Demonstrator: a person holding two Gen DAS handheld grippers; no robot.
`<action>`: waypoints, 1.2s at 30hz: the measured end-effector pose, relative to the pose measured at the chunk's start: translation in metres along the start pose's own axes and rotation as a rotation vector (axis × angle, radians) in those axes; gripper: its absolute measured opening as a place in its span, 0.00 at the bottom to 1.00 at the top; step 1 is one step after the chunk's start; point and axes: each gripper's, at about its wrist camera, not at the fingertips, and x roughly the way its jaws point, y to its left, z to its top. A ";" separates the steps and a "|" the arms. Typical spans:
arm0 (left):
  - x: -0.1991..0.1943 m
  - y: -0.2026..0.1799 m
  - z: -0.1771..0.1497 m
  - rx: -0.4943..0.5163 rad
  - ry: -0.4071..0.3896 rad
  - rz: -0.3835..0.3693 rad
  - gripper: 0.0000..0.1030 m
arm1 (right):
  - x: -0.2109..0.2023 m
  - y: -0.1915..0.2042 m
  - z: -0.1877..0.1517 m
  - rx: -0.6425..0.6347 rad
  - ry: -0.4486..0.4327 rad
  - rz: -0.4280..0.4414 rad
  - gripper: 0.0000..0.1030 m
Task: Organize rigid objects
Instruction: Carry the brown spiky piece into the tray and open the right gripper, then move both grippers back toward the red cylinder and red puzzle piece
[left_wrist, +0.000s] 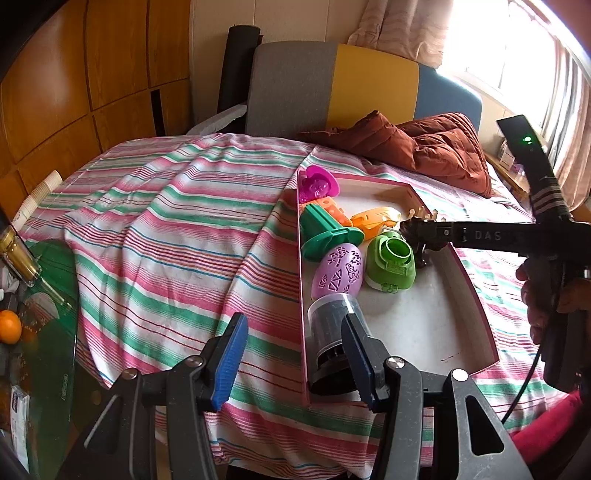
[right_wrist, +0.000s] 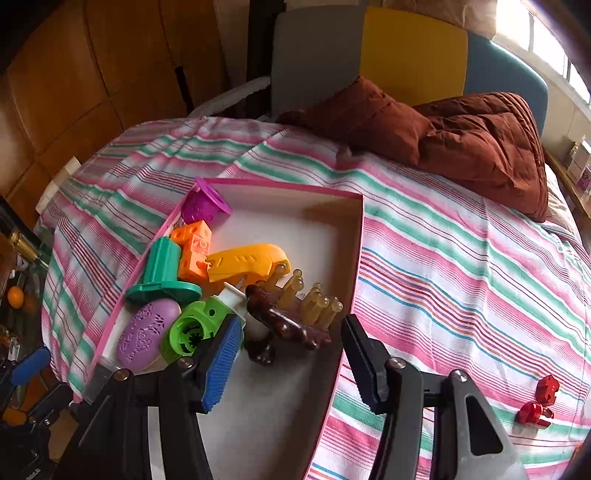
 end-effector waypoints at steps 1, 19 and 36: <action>0.000 -0.001 0.001 0.002 -0.001 0.000 0.52 | -0.003 0.000 -0.001 0.000 -0.007 0.000 0.55; -0.013 -0.018 0.005 0.058 -0.030 0.000 0.52 | -0.040 -0.024 -0.032 0.029 -0.050 -0.015 0.55; -0.017 -0.055 0.015 0.148 -0.050 -0.034 0.52 | -0.073 -0.155 -0.056 0.229 -0.068 -0.203 0.55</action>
